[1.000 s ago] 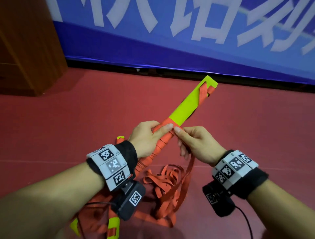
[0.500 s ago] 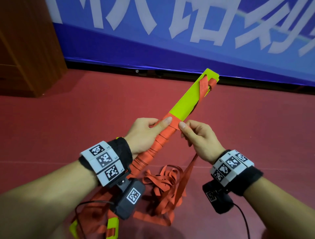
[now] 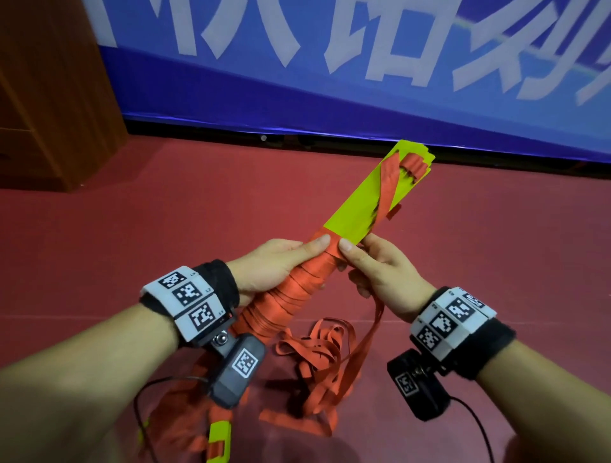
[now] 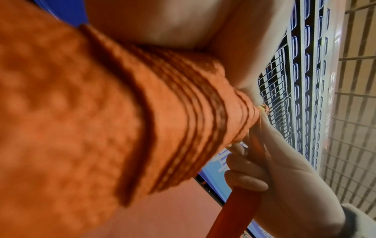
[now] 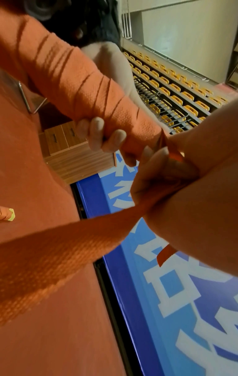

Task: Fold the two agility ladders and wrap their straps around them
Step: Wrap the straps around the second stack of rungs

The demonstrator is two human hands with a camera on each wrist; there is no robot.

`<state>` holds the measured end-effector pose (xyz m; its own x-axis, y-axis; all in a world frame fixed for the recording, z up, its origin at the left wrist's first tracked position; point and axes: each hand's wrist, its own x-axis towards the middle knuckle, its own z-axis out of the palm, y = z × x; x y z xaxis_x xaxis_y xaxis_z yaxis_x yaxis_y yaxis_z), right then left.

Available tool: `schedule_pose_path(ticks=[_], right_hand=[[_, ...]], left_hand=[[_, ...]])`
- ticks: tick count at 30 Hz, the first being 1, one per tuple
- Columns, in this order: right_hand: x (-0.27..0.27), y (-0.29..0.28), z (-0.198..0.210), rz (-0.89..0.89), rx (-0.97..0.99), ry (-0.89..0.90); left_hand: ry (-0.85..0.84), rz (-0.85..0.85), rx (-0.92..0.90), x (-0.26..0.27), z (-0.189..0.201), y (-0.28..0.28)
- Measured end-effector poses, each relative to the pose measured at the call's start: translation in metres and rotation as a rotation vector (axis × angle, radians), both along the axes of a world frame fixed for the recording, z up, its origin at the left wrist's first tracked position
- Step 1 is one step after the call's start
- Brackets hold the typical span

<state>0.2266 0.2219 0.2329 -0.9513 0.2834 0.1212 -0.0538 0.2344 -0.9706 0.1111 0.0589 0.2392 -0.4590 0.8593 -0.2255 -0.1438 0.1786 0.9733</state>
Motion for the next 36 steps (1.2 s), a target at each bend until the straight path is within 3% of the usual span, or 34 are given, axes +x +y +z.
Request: schedule_pose_path(ticks=[4, 8, 10, 14, 17, 22, 30, 36], right_hand=[[-0.002, -0.002, 0.003, 0.017, -0.012, -0.006], [-0.003, -0.009, 0.006, -0.081, -0.066, 0.030], [-0.005, -0.009, 0.004, -0.150, -0.072, 0.013], [-0.009, -0.006, 0.000, -0.279, -0.136, -0.007], [-0.012, -0.005, 0.000, -0.322, -0.195, -0.013], [-0.015, -0.002, 0.004, -0.346, -0.116, -0.014], [-0.001, 0.006, 0.006, -0.268, 0.018, -0.081], [0.002, 0.004, 0.006, -0.222, 0.093, 0.033]], left_hand=[[-0.098, -0.030, -0.052, 0.003, 0.007, 0.000], [-0.058, 0.013, -0.036, 0.006, 0.003, 0.005], [0.148, 0.083, 0.000, 0.007, -0.005, 0.006], [0.910, 0.193, -0.142, 0.014, -0.020, 0.004], [1.194, 0.241, -0.192, 0.018, -0.024, 0.004], [1.255, 0.371, -0.091, 0.017, -0.029, 0.009], [1.338, 0.328, -0.187, 0.008, -0.019, -0.001], [1.128, 0.394, -0.119, 0.006, -0.012, -0.003]])
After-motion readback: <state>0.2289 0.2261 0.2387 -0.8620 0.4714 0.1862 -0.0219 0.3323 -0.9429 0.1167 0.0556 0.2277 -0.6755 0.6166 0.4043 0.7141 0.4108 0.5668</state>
